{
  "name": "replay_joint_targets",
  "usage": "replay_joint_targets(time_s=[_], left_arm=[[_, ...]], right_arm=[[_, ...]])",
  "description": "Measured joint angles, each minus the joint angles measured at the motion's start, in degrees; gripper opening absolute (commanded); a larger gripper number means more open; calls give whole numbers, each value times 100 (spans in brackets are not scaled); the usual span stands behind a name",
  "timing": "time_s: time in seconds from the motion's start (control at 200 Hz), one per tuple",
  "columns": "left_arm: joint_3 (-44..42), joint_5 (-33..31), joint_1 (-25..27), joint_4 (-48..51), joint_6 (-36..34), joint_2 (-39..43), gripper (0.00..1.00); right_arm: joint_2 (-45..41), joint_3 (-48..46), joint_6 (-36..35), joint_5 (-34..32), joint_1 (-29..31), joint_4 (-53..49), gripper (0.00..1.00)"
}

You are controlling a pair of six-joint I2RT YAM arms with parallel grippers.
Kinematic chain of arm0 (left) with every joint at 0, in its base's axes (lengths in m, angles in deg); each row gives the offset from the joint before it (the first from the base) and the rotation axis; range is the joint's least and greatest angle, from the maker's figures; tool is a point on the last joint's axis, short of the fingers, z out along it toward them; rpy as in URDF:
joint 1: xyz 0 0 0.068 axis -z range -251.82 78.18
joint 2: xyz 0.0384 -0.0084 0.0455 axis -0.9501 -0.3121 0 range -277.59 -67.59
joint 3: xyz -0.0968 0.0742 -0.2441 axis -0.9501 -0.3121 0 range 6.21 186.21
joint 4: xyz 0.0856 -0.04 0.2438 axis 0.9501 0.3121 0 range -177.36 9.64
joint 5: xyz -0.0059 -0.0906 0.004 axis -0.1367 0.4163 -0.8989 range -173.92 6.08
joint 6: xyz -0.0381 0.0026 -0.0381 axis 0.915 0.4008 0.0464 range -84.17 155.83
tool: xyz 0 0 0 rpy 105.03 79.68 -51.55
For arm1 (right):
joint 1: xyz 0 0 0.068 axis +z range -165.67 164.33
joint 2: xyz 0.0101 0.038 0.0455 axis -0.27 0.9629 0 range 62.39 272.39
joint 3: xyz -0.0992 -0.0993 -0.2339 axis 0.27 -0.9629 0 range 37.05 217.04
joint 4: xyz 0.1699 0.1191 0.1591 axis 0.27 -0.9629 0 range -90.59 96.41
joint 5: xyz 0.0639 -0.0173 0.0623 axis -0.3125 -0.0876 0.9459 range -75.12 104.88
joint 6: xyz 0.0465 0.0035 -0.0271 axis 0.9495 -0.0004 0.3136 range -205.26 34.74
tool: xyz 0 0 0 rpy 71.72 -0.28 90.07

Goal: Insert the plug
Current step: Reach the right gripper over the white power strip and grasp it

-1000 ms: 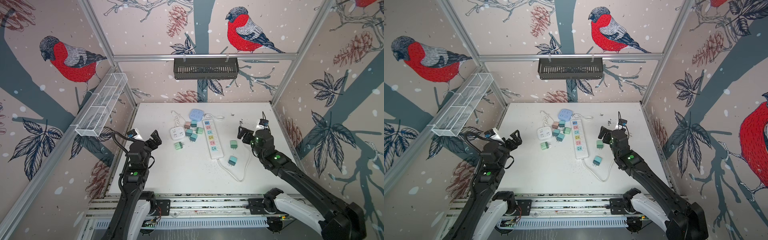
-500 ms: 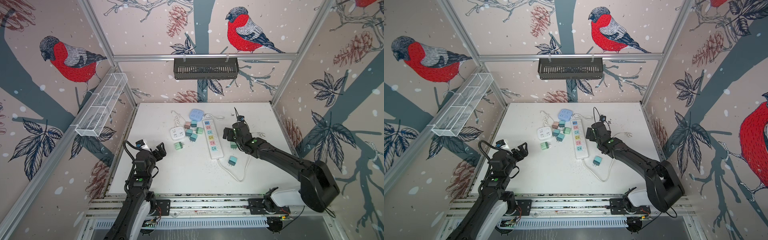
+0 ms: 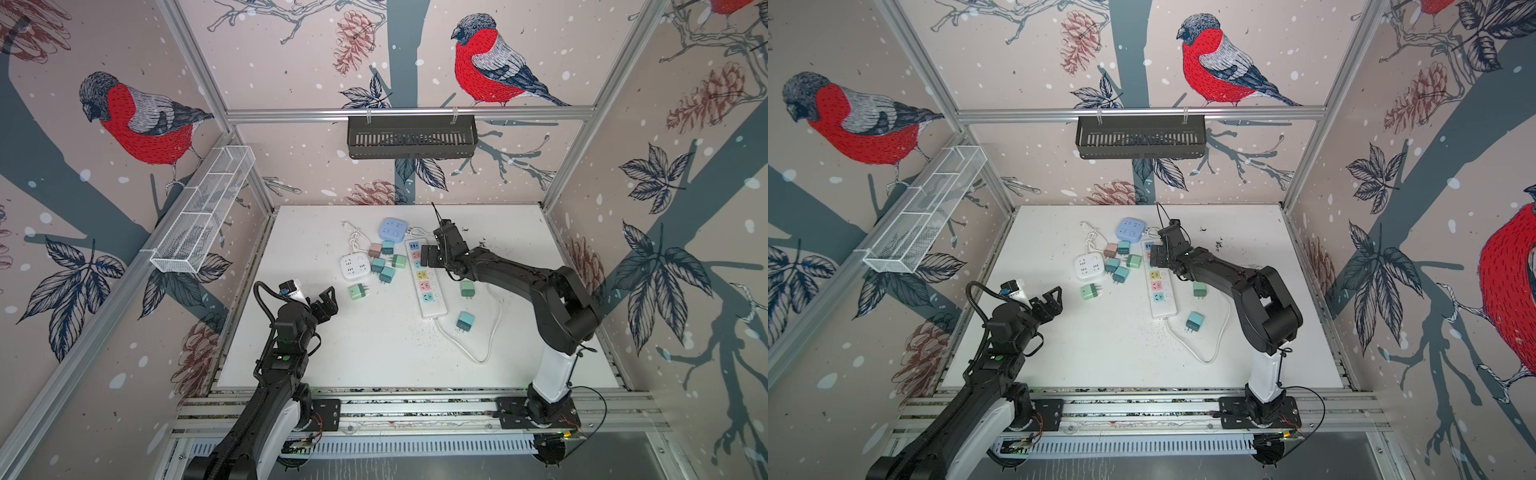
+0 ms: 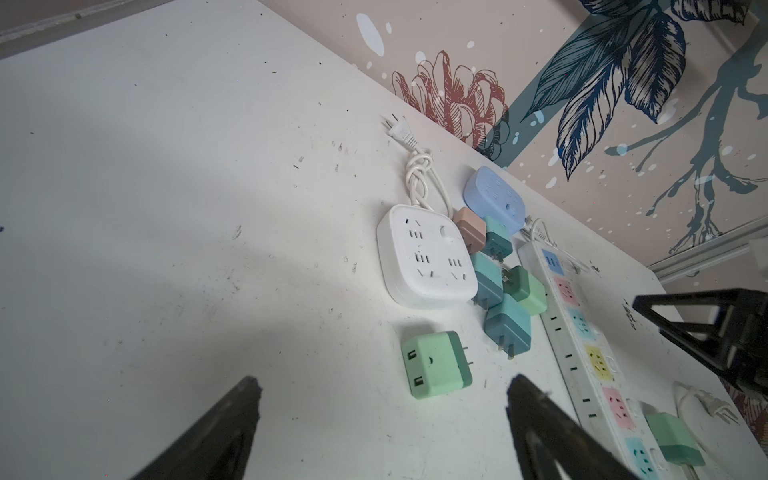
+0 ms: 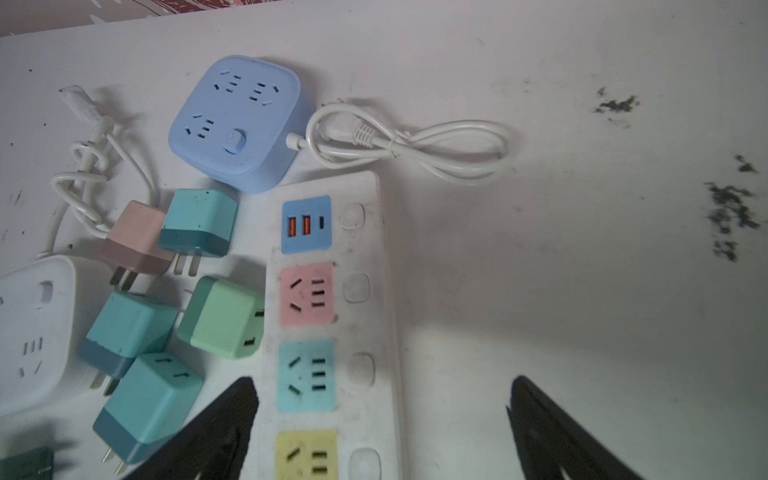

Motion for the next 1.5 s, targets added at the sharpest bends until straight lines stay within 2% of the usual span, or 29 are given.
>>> replay_joint_targets(time_s=[0.3,0.49,0.63,0.836,1.131,1.246,1.501], left_arm=[[28,-87,142,-2,-85,-85,93],[35,-101,157,-2,-90,-87,93],[37,-103,184,-2,-144,-87,93],[37,-103,188,-2,-144,-85,93],[37,-103,192,-2,-144,-81,93],[37,-105,195,-2,-144,-76,93],[37,-107,208,-2,-142,-74,93]], right_arm=[[1904,2376,-208,155,-96,-772,99],[2566,3316,-278,129,-120,-1217,97],[2791,3598,-293,131,-92,-1366,95],[2682,3198,-439,39,22,-1401,91],[1672,1679,-761,31,273,-1086,80],[1252,1034,-968,216,321,-890,77],[688,35,-1495,629,501,-391,76]])
